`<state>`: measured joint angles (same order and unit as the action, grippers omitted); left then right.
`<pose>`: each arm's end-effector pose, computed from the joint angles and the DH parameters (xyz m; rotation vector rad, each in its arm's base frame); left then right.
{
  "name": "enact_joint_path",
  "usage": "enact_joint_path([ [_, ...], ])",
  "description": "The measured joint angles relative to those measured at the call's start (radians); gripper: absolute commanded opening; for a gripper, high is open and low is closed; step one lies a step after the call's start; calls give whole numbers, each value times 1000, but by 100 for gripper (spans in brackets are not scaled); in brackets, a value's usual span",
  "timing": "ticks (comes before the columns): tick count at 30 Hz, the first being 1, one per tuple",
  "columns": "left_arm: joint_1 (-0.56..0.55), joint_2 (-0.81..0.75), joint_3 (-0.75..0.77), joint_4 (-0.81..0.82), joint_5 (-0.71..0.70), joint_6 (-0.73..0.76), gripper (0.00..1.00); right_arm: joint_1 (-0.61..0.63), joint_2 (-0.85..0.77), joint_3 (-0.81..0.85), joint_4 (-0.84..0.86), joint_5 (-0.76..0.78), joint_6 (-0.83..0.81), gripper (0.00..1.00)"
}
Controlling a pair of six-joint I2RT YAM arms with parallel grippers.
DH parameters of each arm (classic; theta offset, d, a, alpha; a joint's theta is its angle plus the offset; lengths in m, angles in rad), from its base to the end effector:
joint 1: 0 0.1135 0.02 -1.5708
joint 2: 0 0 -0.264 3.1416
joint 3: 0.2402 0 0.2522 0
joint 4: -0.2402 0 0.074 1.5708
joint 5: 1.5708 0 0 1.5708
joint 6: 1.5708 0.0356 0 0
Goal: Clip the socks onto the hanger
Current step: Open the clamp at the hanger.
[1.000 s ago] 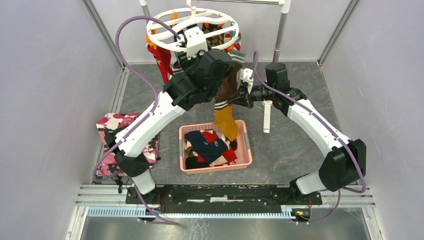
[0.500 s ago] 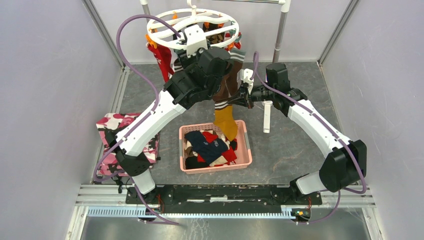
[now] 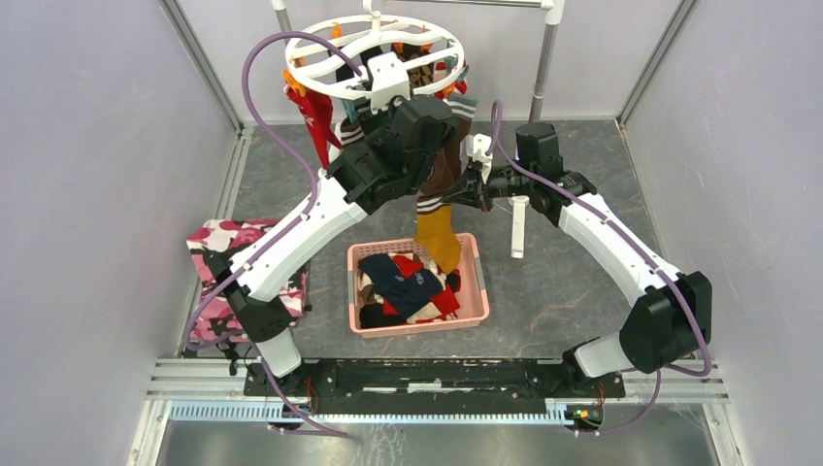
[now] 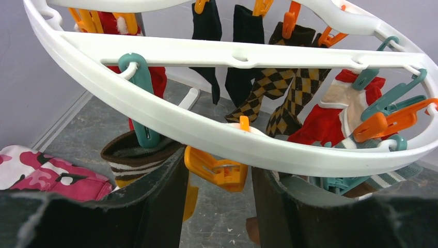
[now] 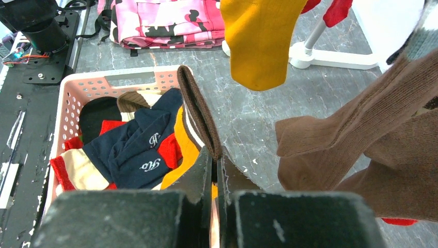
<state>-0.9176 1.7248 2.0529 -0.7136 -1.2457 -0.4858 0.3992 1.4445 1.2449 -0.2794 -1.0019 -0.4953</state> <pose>0.2408 -0.2592 0.4780 -0.3938 1.6478 0.1736 0.2845 0.1526 0.3427 -1.3427 1.3893 0.9491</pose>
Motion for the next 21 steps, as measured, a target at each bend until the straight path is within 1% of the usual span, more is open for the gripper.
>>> enact_joint_path([
  [3, 0, -2, -2, 17, 5, 11, 57, 0, 0, 0, 0, 0, 0, 0],
  [21, -1, -107, -105, 142, 48, 71, 55, 0, 0, 0, -1, -7, 0, 0],
])
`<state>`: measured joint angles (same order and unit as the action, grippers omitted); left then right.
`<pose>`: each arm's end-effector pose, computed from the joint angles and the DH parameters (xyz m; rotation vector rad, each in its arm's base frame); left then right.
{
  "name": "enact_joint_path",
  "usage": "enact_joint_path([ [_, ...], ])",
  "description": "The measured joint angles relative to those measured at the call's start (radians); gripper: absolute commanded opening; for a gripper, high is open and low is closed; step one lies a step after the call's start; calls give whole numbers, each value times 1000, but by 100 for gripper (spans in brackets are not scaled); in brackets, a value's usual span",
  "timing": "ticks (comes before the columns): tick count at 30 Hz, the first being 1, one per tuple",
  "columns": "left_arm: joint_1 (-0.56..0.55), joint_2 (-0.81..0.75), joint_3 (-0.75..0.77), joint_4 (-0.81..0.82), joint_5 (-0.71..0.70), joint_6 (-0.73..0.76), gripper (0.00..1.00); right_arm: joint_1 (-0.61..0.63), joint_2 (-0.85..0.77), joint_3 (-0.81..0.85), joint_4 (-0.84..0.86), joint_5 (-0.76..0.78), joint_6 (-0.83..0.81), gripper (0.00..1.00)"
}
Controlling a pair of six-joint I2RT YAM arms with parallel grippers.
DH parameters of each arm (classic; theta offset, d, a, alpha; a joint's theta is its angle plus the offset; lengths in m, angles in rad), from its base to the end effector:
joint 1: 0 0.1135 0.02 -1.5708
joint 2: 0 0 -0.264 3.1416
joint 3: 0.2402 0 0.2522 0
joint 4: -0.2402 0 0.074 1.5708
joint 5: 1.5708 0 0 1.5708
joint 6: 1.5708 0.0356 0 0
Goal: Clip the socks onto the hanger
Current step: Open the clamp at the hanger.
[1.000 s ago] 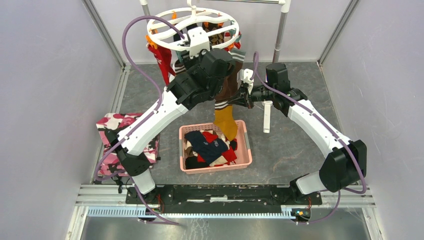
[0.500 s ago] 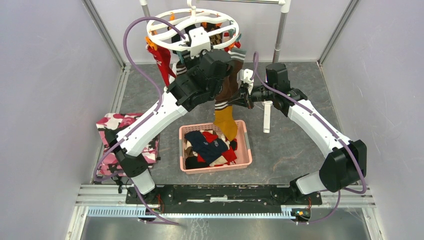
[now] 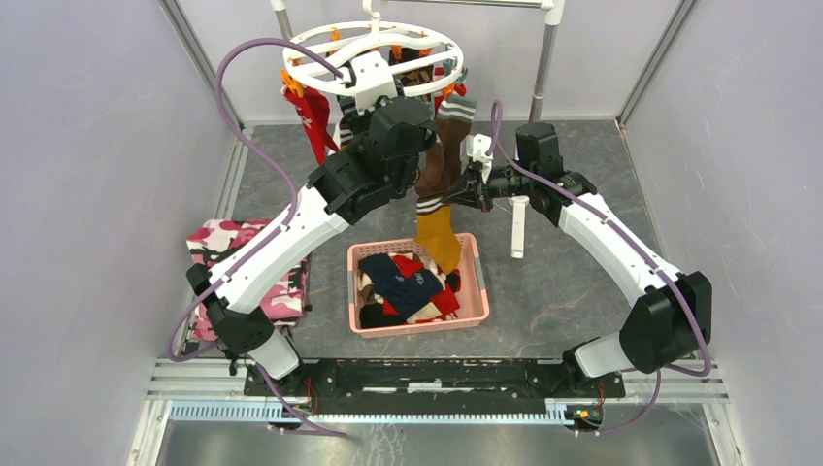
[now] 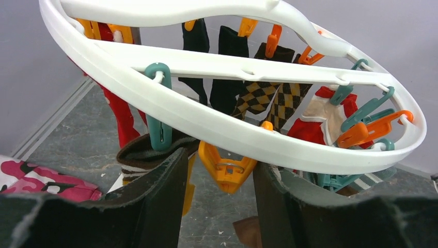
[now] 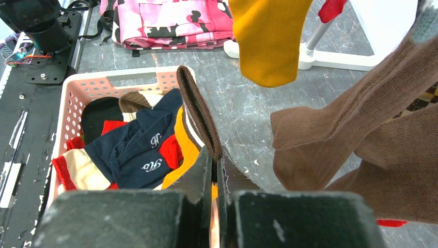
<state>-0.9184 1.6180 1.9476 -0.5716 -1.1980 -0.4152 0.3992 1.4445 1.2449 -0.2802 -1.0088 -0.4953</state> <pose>0.2262 -0.2415 0.4924 -0.3933 1.6114 0.0762 0.2842 0.1526 0.3427 -1.3451 1.3857 0.9563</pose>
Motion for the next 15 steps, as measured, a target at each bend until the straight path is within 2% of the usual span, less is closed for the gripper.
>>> enact_joint_path([
  [9, 0, 0, -13, 46, 0, 51, 54, 0, 0, 0, -8, 0, -2, 0],
  [15, 0, 0, -20, 72, 0, 77, 40, 0, 0, 0, -11, 0, -5, 0],
])
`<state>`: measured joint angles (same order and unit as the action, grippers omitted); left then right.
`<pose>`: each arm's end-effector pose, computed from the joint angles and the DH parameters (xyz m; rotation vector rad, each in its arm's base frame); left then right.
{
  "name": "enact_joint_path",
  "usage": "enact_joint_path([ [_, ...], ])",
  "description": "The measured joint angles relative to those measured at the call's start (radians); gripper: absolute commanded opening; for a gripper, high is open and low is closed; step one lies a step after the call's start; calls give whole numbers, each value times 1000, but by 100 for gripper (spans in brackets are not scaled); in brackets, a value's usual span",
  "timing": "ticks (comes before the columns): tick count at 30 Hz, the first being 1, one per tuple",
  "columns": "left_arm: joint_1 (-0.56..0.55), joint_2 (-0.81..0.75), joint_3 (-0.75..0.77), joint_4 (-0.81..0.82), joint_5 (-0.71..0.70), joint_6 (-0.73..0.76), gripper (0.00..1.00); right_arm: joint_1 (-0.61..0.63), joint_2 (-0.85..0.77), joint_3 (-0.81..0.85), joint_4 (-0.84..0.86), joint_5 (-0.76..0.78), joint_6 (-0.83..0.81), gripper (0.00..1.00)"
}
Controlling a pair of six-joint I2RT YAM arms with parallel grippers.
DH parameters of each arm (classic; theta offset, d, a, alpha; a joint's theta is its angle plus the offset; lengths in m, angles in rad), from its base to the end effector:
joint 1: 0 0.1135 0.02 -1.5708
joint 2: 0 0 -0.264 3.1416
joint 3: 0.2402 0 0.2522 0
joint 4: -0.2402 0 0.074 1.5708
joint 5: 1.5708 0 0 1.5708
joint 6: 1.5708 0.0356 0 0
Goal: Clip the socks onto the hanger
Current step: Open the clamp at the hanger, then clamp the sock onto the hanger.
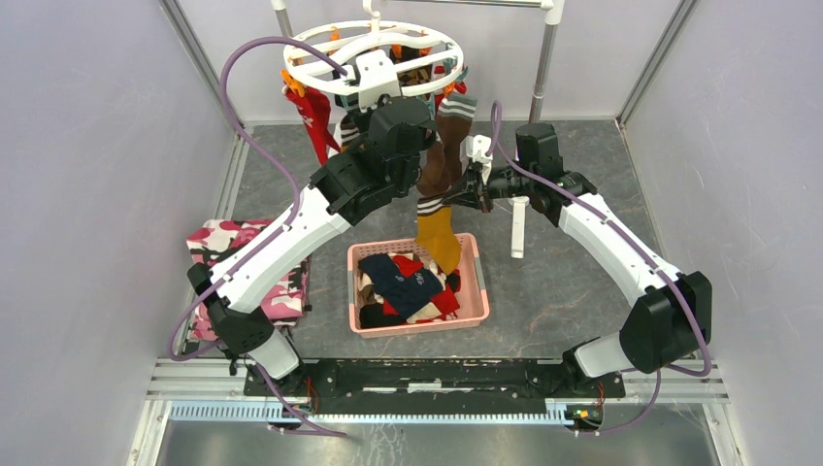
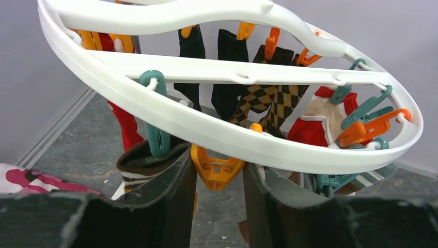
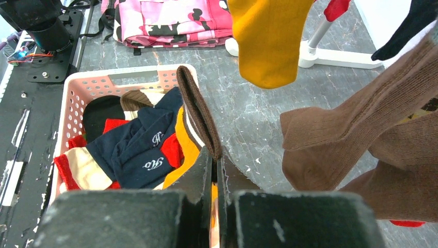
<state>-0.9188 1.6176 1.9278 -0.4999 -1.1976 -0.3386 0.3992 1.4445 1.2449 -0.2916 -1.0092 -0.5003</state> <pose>0.2282 -0.2444 0.4927 -0.3632 1.5997 0.0943 0.2838 0.1524 0.3418 -1.3481 1.3922 0.9591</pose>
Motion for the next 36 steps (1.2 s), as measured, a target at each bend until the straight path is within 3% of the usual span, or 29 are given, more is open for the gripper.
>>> enact_joint_path([
  [7, -2, 0, -4, 9, 4, 11, 17, 0, 0, 0, -3, 0, -2, 0],
  [12, -3, -1, -4, 9, 15, 11, 9, 0, 0, 0, -5, 0, -3, 0],
  [24, -3, -26, -21, 8, 58, 9, 5, 0, -26, -17, 0, -17, 20, 0],
  [36, -3, -36, -21, 8, 140, 2, 4, 40, -58, 66, 117, 26, 268, 0],
])
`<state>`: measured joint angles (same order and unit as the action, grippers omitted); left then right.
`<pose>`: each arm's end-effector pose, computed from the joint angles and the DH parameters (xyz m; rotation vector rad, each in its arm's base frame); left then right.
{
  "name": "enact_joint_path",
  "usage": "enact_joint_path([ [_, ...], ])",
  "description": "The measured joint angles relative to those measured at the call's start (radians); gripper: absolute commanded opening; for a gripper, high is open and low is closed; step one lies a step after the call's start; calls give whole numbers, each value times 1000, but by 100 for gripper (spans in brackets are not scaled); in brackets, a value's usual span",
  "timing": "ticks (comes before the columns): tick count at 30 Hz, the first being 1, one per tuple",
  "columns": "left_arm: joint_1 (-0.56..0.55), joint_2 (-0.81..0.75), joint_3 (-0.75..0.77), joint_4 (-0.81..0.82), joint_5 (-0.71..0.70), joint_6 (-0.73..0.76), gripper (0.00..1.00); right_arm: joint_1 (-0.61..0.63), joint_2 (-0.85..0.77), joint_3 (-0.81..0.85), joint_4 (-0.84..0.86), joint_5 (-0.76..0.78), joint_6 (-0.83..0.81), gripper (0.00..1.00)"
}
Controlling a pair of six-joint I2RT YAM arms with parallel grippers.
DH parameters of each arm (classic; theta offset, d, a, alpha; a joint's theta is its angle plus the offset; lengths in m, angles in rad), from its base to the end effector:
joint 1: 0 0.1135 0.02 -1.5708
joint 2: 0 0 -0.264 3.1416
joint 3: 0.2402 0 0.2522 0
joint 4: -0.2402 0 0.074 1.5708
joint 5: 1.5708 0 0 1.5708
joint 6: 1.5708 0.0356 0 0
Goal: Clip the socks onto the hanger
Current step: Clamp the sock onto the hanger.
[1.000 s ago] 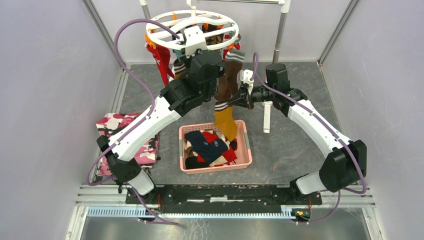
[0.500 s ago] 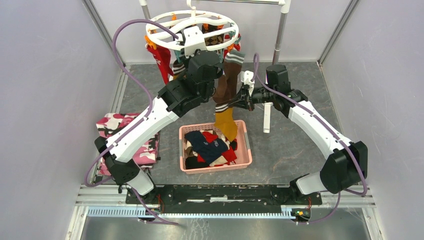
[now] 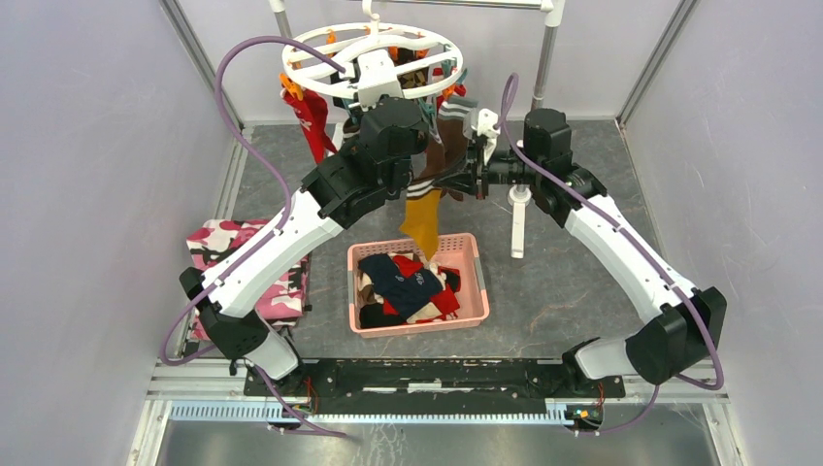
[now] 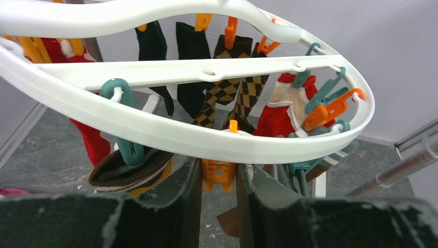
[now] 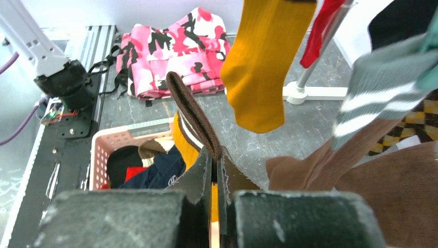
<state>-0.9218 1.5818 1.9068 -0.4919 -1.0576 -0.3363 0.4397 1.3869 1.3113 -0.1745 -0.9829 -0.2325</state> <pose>0.2218 -0.2410 0.4974 -0.2733 1.6298 -0.0372 0.2691 0.1593 0.3912 -1.2166 1.3592 1.0320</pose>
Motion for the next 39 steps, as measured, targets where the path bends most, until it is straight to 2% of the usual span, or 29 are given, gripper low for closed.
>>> enact_joint_path([
  [6, 0, 0, 0, 0, 29, -10, 4, 32, 45, 146, -28, 98, 81, 0],
  [14, 0, 0, 0, 0, 71, -23, 4, 85, 79, 239, -68, 232, 179, 0],
  [27, 0, -23, -17, 2, 113, -25, 4, 97, 101, 244, -32, 309, 407, 0],
  [39, 0, -53, -35, 20, 138, -26, 4, 97, 102, 217, 59, 346, 493, 0],
])
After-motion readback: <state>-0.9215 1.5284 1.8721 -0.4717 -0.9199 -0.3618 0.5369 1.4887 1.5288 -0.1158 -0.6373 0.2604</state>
